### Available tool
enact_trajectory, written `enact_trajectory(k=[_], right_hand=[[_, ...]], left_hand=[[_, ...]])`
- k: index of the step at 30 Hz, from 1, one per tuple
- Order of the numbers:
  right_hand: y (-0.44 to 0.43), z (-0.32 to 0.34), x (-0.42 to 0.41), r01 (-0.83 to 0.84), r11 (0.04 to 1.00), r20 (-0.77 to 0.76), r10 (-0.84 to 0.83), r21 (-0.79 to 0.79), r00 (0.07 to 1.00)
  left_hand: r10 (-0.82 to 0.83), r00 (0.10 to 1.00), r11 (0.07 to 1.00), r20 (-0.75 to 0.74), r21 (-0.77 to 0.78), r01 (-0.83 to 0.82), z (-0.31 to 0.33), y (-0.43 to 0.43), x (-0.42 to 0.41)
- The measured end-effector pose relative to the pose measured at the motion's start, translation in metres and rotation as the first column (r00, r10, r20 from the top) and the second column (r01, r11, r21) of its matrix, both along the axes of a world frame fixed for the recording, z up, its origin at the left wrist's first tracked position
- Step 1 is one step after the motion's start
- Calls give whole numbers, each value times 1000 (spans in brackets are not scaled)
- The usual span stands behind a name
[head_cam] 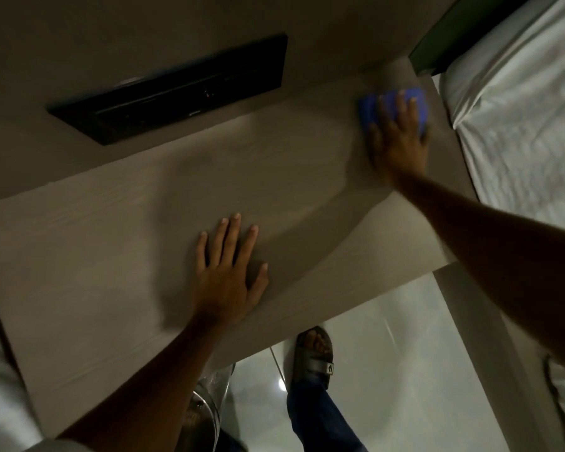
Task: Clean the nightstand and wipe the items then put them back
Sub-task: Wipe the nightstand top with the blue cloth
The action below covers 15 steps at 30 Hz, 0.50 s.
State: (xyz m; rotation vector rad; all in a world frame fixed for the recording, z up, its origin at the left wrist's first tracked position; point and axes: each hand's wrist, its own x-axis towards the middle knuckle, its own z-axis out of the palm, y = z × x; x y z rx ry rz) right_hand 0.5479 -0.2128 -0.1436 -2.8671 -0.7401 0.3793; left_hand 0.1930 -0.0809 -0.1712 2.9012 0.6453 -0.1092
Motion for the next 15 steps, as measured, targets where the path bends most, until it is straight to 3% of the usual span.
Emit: enact_trajectory(k=[3,5,11,15], right_hand=[[9,7,39,227,973,-48,-226,28,973],[19,10,39,290,957,-74,-288,24,955],[60,6,-40,106,994,-10,-106,16,994],[100,1,-107,-7,999,37,6,36,999]], left_hand=[[-10,1000,1000,19,0,10,-2,0,0],[-15,1000,1000,24,-15,16,-2,0,1],[-14,999,998,36,-53,16,4,0,3],[-3,990,987,141,-158,26,12,10,-8]])
